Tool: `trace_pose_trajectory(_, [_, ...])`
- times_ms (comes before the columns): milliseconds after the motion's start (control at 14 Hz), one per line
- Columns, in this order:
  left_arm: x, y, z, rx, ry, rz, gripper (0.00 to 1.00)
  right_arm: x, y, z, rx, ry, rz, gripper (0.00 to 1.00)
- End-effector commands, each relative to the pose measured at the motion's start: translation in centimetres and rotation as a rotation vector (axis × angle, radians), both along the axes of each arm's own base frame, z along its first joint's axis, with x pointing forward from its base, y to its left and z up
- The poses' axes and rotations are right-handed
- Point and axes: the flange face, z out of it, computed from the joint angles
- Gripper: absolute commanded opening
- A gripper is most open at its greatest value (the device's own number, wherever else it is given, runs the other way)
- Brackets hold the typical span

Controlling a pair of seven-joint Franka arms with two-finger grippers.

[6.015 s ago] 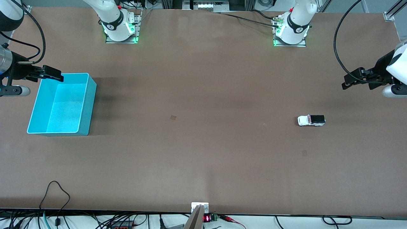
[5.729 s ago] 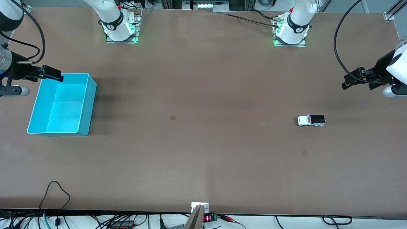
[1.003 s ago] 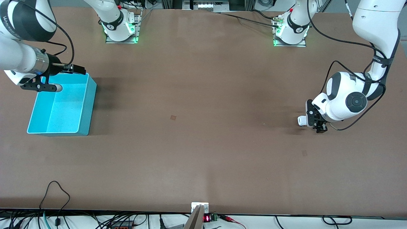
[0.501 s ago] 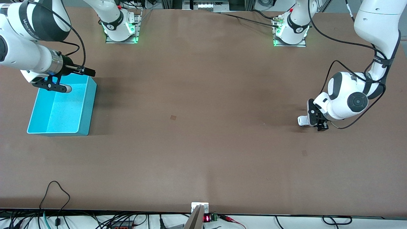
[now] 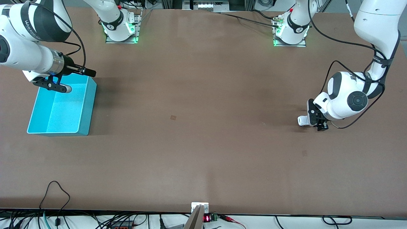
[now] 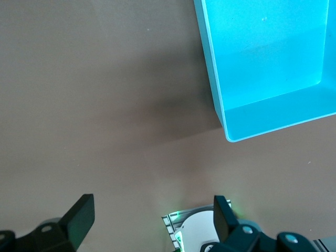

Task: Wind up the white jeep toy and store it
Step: 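Grasp the jeep with the left gripper while the right gripper moves over the bin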

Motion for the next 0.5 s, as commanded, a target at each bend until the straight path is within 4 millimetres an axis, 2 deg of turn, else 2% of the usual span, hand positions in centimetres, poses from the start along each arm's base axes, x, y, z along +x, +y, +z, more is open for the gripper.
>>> trace_pose_trajectory(0, [-0.19,0.03,-0.32,0.003,-0.009,-0.031,0.9,-0.83,0.13,0.46,0.01,-0.012,-0.019,1.0])
trace_pose_trajectory(72, [-0.19,0.03,-0.32,0.002,-0.009,-0.029,0.87,-0.85,0.13,0.45,0.009,-0.011,-0.019,1.0])
trace_pose_trajectory(143, [-0.19,0.03,-0.32,0.002,-0.009,-0.029,0.75,-0.85,0.13,0.45,0.009,-0.011,-0.019,1.0])
trace_pose_trajectory(286, [-0.19,0.03,-0.32,0.002,-0.009,-0.029,0.7,-0.83,0.05,0.38,0.009,-0.009,-0.021,1.0])
trace_pose_trajectory(430, [-0.15,0.04,-0.15,0.003,-0.012,-0.031,0.59,-0.83,0.05,0.38,0.009,-0.009,-0.021,1.0])
